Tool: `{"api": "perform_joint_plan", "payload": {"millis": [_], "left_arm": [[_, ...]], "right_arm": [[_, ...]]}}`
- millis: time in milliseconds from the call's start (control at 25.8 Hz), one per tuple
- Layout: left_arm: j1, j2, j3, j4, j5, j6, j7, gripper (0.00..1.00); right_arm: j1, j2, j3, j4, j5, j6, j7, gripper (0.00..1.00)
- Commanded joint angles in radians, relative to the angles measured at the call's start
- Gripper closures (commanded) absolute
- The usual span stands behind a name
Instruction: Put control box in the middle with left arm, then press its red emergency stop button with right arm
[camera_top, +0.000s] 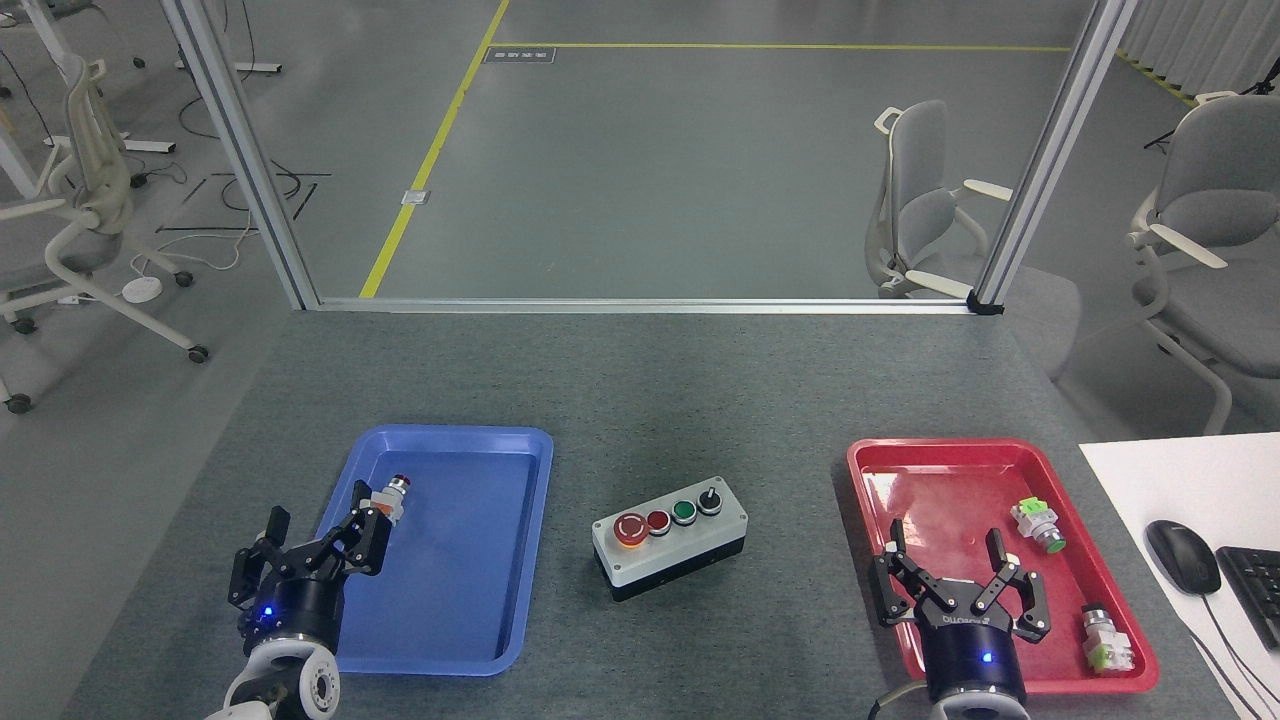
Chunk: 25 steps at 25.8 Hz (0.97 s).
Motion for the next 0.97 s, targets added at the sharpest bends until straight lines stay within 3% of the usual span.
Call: {"api": "perform_joint_plan", "payload": {"millis": [0,930], "left_arm": [[0.0,0.0,0.0,0.0,0.0,0.0,0.001,0.01],[0.0,0.0,0.0,0.001,0.0,0.0,0.001,0.01]], "right_arm": [[0.004,-0.013,-0.002,-0.002,-0.002,-0.005,0.009,0.02],[-0.001,-0.019,0.055,-0.016,-0.017,-0.009,0.006,0.02]]}}
